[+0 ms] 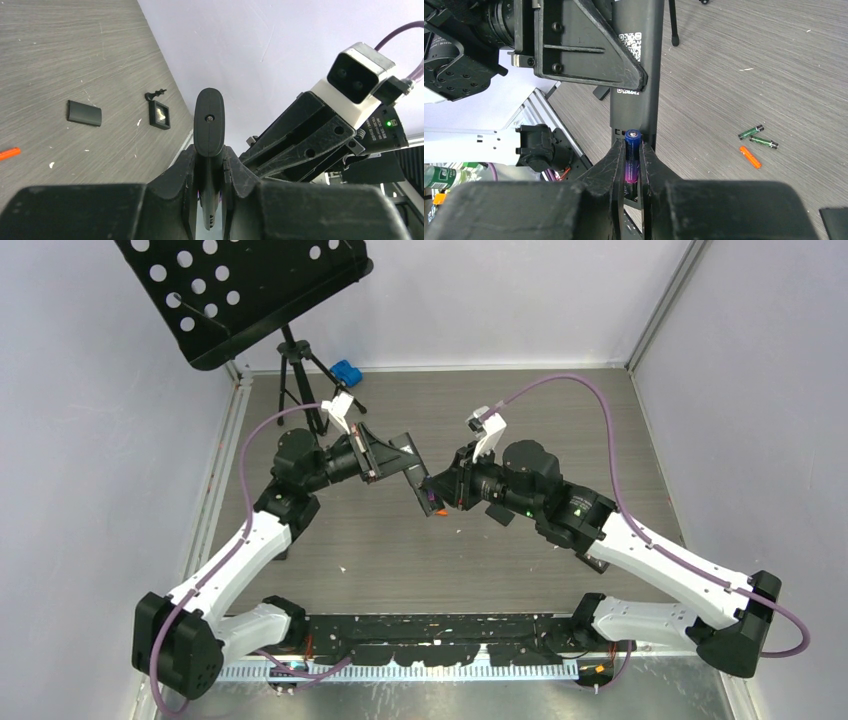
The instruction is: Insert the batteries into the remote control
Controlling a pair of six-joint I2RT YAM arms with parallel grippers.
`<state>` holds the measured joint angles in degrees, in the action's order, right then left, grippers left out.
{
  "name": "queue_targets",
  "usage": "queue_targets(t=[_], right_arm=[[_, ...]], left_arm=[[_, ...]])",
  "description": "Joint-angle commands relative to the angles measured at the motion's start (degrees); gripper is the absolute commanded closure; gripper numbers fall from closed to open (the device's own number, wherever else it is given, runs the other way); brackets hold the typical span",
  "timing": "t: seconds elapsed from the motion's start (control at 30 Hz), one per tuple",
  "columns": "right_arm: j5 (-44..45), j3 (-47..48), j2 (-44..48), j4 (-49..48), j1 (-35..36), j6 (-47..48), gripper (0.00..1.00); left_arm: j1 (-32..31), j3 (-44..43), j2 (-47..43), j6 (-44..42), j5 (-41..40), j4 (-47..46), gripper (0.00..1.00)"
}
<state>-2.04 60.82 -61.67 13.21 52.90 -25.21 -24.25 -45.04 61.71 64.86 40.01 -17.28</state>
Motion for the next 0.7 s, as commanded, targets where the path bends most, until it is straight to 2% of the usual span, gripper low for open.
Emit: queue_targets(t=[0.0,0.43,0.67], right_arm=[[-0.26,0.1,-0.71,-3.19,0.79,2.28,0.84],[-0.33,0.39,-1.18,1.52,1.62,4.81,0.76],[0.41,1.17,-1.62,3.4,1.62,3.15,0.73]], left_arm=[[0.08,-2.39,0.74,4.89,2.54,-6.94,1.0],[0.08,-3.04,2.1,7.78,2.71,-9.1,1.0],[0.07,-3.12,2.01,7.98,2.36,-9.06,1.0]])
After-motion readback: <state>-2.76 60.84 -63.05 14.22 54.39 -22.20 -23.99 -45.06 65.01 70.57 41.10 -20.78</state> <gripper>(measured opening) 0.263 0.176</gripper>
